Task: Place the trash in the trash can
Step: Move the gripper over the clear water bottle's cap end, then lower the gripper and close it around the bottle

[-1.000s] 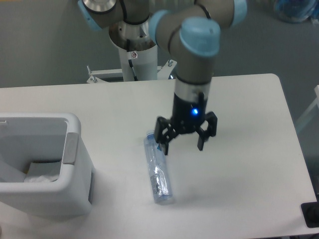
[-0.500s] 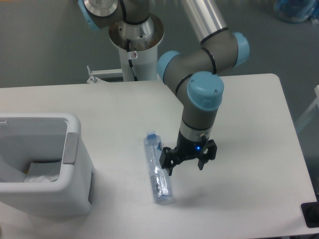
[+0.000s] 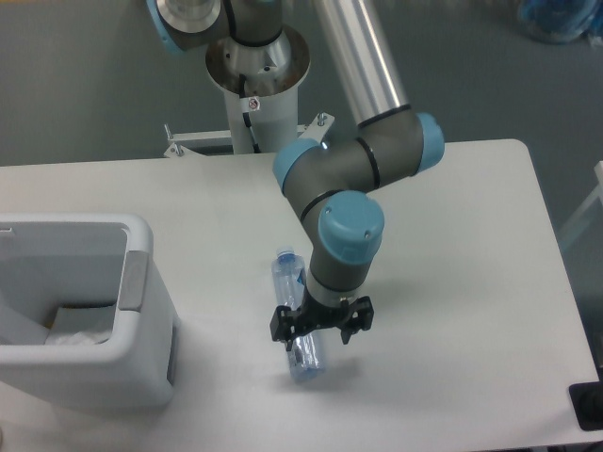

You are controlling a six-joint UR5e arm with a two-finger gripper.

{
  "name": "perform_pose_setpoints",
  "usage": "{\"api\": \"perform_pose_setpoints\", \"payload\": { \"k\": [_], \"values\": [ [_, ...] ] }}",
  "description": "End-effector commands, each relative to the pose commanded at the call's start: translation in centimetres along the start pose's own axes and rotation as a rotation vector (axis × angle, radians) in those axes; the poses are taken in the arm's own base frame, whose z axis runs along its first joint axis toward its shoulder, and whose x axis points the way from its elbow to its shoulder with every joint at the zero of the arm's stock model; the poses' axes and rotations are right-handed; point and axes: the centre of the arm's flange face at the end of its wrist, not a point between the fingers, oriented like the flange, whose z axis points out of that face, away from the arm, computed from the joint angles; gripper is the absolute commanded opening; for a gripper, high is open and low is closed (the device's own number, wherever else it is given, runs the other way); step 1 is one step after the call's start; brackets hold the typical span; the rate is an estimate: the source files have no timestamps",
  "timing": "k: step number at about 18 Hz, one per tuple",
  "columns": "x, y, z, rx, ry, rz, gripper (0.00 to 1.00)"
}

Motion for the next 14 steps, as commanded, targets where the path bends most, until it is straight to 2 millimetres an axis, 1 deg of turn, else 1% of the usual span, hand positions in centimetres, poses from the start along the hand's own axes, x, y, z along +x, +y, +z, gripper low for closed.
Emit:
{"api": "perform_pose_setpoints", "payload": {
  "k": [3,5,7,11,14],
  "values": [
    [-0.1,-0.5,0.8,-0.005,0.000,0.001,1.00],
    [0.4,-0.7,1.6,-0.012,0.003,0.010,1.00],
    [0.3,-1.1,2.0,-0.014,-0.004,0.010,1.00],
    [0.5,-1.0,3.3,-0.037,-0.020,0.019,1.00],
    [0.6,-1.0,3.5,-0.038,-0.018,0.020,1.00]
  ]
}}
